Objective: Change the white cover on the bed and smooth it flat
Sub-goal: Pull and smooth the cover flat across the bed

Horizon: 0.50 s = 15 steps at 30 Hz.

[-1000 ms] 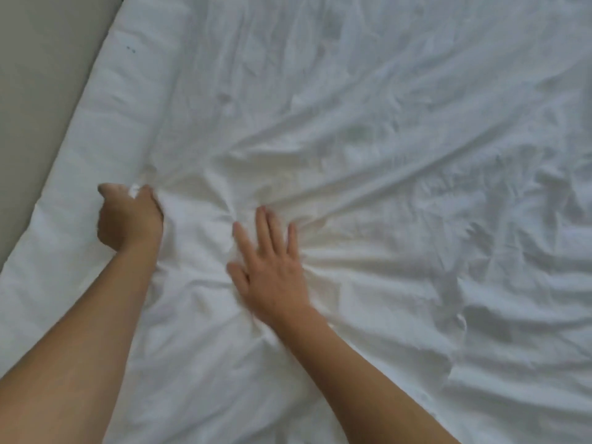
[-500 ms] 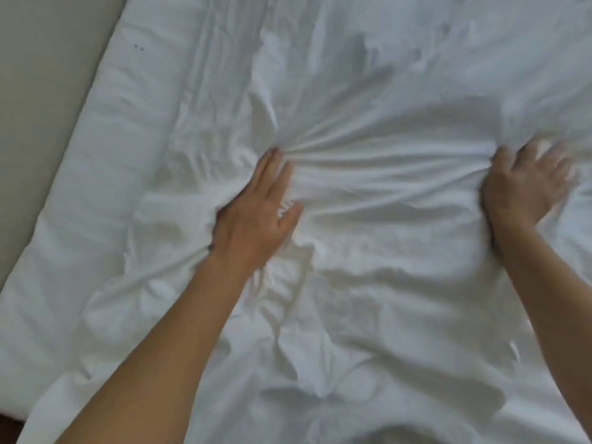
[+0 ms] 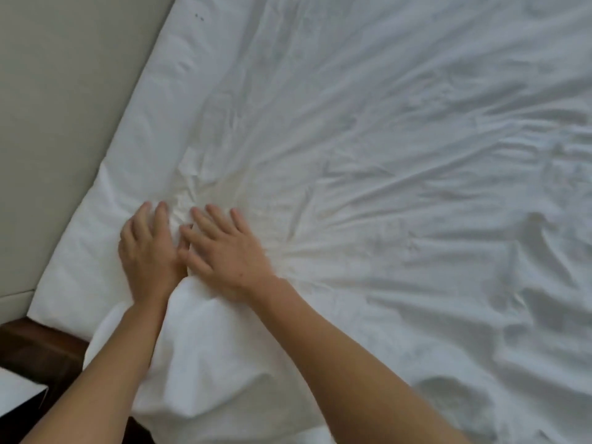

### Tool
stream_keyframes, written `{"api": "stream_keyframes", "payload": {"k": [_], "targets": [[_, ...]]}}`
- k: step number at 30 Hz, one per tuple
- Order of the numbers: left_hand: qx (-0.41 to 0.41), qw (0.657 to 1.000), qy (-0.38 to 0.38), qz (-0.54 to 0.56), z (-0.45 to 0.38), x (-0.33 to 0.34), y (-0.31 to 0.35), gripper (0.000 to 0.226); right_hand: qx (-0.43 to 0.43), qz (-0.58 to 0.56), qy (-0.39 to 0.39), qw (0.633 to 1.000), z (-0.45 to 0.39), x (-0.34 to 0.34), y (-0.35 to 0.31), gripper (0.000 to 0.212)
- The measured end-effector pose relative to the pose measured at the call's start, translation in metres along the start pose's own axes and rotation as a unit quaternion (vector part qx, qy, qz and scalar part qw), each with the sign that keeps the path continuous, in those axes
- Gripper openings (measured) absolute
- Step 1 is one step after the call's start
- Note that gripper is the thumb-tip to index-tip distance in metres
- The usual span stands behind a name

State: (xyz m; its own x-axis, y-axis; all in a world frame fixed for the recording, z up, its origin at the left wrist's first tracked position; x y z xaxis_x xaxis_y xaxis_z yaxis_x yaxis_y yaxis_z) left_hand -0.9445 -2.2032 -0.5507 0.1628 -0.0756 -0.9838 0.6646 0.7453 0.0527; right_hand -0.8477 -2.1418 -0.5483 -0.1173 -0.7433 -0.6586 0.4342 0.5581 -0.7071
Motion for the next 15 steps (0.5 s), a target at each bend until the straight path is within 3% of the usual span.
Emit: {"api": "stream_keyframes", "payload": {"k": [2,4,5,6,8,10,11,13,15], "targets": [[-0.029,0.996,-0.027,0.077,0.009,-0.006,0.007,0.040,0.048,-0.135,0.086,0.986,0.035,-0.027,0.004,0.051],[-0.073,0.980,-0.078,0.168,0.021,-0.011,0.009,0.041,0.128,-0.150,0.226,0.954,0.093,-0.053,0.020,0.056],[-0.105,0.968,-0.122,0.194,0.026,-0.011,0.006,0.046,0.165,-0.136,0.247,0.945,0.126,-0.053,0.021,0.062],[-0.129,0.956,-0.171,0.201,0.034,-0.010,0.001,0.050,0.185,-0.120,0.225,0.949,0.152,-0.043,0.016,0.072],[-0.157,0.931,-0.280,0.171,0.054,-0.007,-0.006,0.067,0.197,-0.078,0.098,0.972,0.182,0.004,-0.001,0.092],[-0.137,0.929,-0.336,0.075,0.077,-0.002,0.001,0.094,0.188,-0.005,0.013,0.982,0.182,0.044,-0.008,0.086],[-0.113,0.939,-0.322,0.040,0.085,0.000,0.010,0.090,0.176,0.031,0.022,0.984,0.173,0.054,-0.005,0.067],[-0.073,0.966,-0.248,0.034,0.097,-0.006,0.031,0.063,0.161,0.098,0.019,0.982,0.150,0.051,0.001,0.029],[-0.029,0.984,-0.168,0.045,0.101,-0.031,0.039,0.049,0.146,0.082,0.008,0.986,0.136,0.047,0.004,0.026]]}}
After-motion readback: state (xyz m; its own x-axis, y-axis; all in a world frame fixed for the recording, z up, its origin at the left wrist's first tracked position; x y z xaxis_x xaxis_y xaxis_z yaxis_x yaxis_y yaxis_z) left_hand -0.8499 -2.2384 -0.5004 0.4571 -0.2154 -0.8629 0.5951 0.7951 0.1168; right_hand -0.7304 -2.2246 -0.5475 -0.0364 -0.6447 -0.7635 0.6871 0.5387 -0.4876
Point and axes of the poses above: each hand's wrist, its own z-axis away from the middle knuckle, its own x-axis out of the palm, y = z × x, the point moved 8 cm from there along -z, towards the middle knuckle, and after that the axes turned 3 degrees about -z, right-handed, at the moved point
